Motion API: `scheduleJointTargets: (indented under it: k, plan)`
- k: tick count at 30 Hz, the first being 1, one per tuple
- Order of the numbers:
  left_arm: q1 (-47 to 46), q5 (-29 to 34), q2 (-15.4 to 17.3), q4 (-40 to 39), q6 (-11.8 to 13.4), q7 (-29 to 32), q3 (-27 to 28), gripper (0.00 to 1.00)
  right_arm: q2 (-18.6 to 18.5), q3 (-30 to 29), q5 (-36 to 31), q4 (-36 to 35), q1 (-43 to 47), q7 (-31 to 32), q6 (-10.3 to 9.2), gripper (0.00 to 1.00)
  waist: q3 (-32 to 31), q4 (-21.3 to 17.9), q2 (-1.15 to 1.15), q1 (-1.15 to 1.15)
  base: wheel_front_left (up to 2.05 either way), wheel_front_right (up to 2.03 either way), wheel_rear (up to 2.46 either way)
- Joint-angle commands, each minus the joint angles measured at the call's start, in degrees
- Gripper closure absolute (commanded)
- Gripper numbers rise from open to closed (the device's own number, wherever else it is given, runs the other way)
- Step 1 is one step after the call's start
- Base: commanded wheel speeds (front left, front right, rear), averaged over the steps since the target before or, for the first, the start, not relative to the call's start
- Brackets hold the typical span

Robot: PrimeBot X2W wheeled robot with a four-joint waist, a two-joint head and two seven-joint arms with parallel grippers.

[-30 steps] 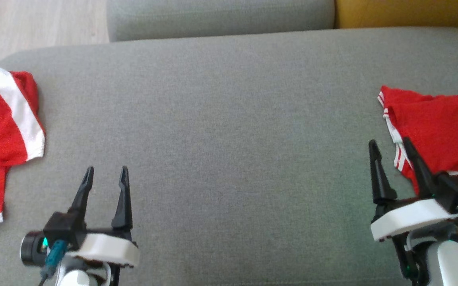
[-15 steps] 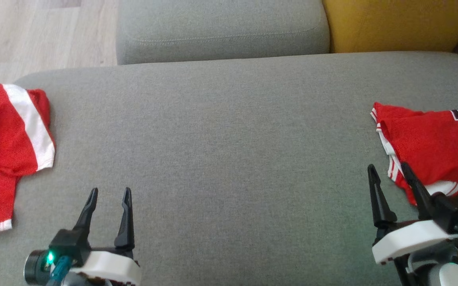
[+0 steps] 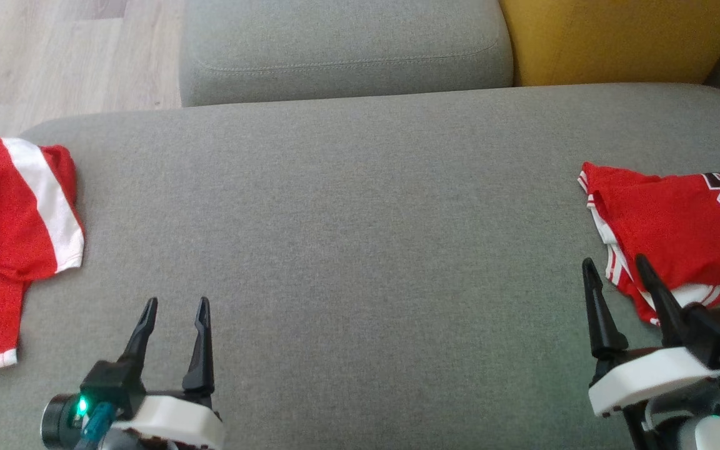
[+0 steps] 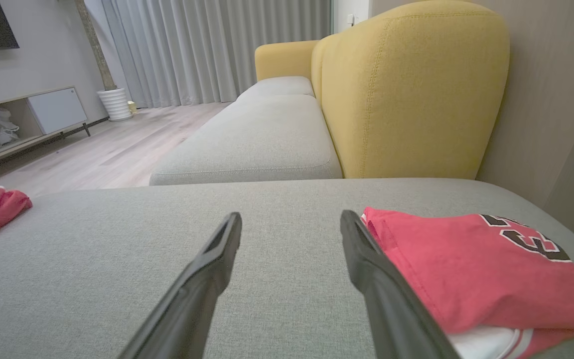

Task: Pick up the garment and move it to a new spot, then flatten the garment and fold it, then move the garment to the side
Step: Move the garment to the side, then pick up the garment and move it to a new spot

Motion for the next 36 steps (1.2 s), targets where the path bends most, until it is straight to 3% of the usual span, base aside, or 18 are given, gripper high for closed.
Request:
scheduleJointTargets:
  k: [1, 16, 29, 36]
  plan:
    - [-1.9, -0.4, 0.9, -1.9, 0.4, -0.3, 1.5, 0.00, -0.2, 1.0, 0.2, -2.3, -0.9, 0.3, 0.39, 0.00, 0.0, 0.0, 0.00, 0.00, 0.00, 0.00, 0.00]
    - [-3.2, -1.1, 1.0, -1.8, 1.3, -0.4, 1.7, 0.00, -0.2, 0.7, 0.8, -3.2, -0.3, 0.4, 0.39, 0.00, -0.1, 2.3, 0.00, 0.00, 0.00, 0.00, 0.00]
    - [-4.8, -1.4, 0.9, -2.0, 2.1, -0.8, 3.0, 0.00, -0.2, 2.8, 0.6, -6.8, 0.6, 1.6, 0.39, 0.00, -0.2, 15.4, 0.00, 0.00, 0.00, 0.00, 0.00]
    - [-4.2, -1.5, 1.8, -2.1, 2.4, -0.8, 4.4, 0.00, -0.2, 4.3, 0.4, -7.4, 0.2, 2.0, 0.39, 0.00, -0.2, 20.2, 0.00, 0.00, 0.00, 0.00, 0.00]
